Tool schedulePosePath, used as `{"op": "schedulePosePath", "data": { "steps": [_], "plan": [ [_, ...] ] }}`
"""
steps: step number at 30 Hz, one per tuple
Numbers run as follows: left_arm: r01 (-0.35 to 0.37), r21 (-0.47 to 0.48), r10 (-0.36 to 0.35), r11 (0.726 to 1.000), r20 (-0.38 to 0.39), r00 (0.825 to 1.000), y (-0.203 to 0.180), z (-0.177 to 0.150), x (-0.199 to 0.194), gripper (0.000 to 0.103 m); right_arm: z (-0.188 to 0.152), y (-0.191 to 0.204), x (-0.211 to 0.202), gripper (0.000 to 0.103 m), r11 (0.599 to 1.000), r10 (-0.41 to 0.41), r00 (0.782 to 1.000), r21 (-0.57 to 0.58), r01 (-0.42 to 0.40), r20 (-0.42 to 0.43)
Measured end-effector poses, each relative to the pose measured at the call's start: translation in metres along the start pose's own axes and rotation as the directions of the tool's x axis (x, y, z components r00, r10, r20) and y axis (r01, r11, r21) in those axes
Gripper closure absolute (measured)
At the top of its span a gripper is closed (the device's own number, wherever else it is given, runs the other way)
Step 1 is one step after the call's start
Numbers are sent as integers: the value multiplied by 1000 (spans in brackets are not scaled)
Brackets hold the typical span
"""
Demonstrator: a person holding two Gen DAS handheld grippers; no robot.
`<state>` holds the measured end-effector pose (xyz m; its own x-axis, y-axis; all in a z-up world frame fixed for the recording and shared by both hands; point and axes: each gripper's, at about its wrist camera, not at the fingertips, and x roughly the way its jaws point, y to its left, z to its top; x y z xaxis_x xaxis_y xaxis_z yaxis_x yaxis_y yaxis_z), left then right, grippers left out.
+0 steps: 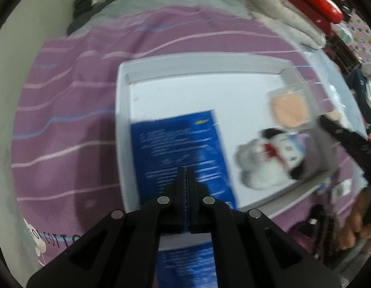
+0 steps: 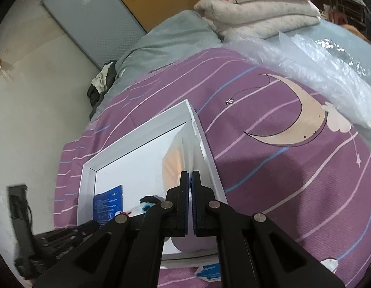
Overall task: Organize soft objects
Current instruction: 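Lower the clear puff bag into the box and open the right tool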
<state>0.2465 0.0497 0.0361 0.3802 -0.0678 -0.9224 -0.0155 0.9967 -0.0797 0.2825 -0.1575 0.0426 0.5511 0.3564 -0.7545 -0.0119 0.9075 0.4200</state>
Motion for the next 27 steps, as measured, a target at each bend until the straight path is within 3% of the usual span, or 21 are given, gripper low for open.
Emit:
{"op": "schedulePosePath", "data": {
  "steps": [4, 11, 15, 19, 27],
  "plan": [
    [62, 29, -62, 998, 3, 998, -24, 19, -4, 91, -5, -1, 8, 102, 1000, 21, 998, -3, -21, -52],
    [91, 54, -88, 994, -51, 995, -64, 48, 32, 91, -7, -3, 12, 102, 1000, 28, 997, 0, -28, -66],
    [58, 94, -49, 994, -101, 994, -77, 46, 50, 91, -7, -5, 15, 102, 1000, 25, 996, 5, -25, -81],
    [84, 124, -70, 989, -118, 991, -79, 38, 47, 91, -6, -9, 13, 102, 999, 30, 997, 24, -29, -74],
    [72, 102, -62, 992, -93, 994, -74, 36, 32, 91, -6, -11, 5, 101, 999, 13, 999, 48, -11, -43]
  ]
}}
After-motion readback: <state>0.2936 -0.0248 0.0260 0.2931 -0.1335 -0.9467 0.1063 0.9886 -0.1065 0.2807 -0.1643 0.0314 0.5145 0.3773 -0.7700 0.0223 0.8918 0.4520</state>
